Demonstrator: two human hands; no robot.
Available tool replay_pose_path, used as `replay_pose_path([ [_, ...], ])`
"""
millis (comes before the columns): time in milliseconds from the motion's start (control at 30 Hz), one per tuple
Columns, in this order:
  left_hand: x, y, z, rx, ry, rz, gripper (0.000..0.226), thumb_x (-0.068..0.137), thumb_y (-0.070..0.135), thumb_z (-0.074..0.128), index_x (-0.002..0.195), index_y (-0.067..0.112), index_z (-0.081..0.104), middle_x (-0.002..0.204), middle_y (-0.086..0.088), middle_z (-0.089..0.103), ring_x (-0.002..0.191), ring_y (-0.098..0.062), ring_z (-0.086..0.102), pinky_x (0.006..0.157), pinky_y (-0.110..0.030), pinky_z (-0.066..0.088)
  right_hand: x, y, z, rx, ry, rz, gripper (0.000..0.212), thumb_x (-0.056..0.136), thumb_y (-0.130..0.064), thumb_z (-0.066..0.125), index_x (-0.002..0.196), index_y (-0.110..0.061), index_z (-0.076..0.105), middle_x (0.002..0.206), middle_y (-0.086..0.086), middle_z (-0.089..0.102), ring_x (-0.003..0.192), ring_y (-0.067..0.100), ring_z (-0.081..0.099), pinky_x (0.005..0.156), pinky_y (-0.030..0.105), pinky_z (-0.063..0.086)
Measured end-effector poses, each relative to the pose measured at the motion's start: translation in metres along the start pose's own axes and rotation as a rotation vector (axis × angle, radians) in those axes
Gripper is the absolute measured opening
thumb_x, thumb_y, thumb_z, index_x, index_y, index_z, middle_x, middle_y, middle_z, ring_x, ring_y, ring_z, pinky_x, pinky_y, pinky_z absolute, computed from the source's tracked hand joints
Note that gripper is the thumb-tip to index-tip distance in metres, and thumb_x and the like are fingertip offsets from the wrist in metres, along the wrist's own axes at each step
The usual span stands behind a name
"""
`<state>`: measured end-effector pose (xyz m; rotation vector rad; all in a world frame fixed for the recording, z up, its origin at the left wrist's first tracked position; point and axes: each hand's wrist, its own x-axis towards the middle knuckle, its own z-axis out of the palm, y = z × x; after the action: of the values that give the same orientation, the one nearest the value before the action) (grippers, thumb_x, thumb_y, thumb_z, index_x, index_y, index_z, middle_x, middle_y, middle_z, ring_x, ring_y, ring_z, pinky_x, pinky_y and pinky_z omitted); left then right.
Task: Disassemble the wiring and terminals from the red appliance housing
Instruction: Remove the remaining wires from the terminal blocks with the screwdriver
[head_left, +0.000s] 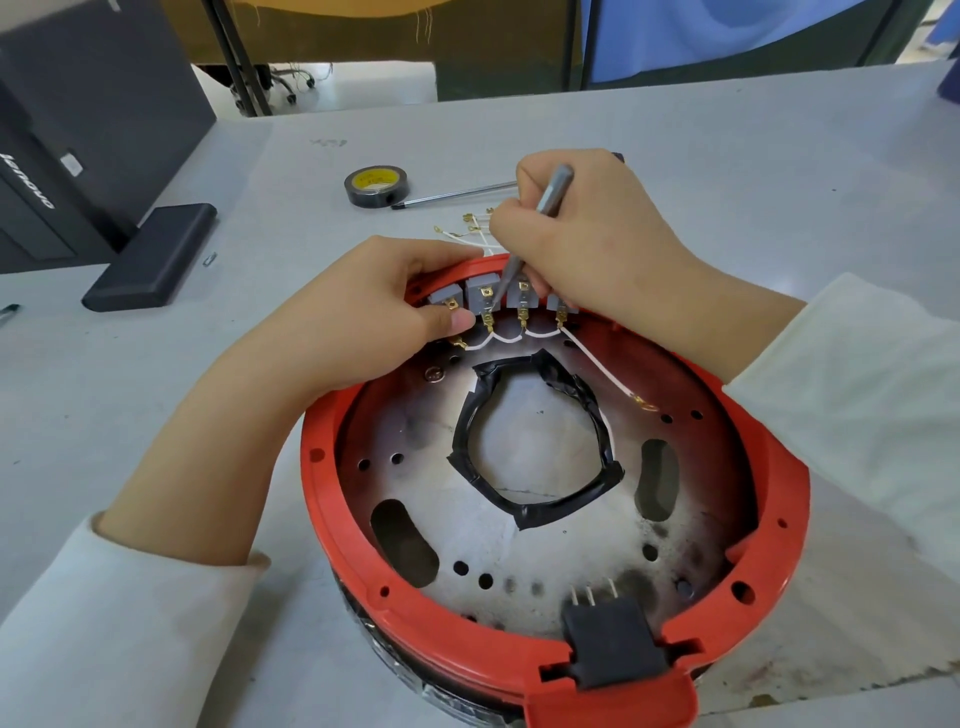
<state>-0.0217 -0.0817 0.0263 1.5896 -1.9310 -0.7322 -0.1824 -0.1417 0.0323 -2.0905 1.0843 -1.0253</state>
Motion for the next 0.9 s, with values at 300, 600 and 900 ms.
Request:
replay_pose_path([
  [300,0.001,-0.002,0.0,0.026,0.01,0.005,0.041,0.088,0.015,0.064,0.121,0.038,0.06,0.102,0.032,0.063,0.094,0.018,0.055,0.076,0.004,0.038,-0.001,0.002,0.001,0.02,-0.012,-0.002,0.033,0.083,-0.007,0.053,0.058,-0.015,0.034,0.05,0.007,0.04,0.034,0.01,0.042,0.036,0.016,0.029],
  [600,0.002,-0.003,0.001,0.004,0.013,0.0,0.042,0.086,0.012,0.067,0.113,0.044,0.061,0.099,0.027,0.067,0.094,0.009,0.061,0.088,-0.015,0.043,0.008,0.001,-0.002,0.052,-0.135,0.117,0.03,0.08,-0.007,0.049,0.056,-0.014,0.034,0.034,0.001,0.047,0.027,0.016,0.038,0.033,0.015,0.031],
  [900,0.002,-0.003,0.0,0.002,0.0,-0.005,0.042,0.086,0.011,0.066,0.117,0.039,0.061,0.102,0.023,0.068,0.096,0.008,0.061,0.088,-0.012,0.042,0.011,0.001,-0.003,0.052,-0.154,0.155,0.03,0.081,-0.007,0.046,0.055,-0.014,0.034,0.033,0.0,0.048,0.024,0.012,0.037,0.033,0.014,0.03],
])
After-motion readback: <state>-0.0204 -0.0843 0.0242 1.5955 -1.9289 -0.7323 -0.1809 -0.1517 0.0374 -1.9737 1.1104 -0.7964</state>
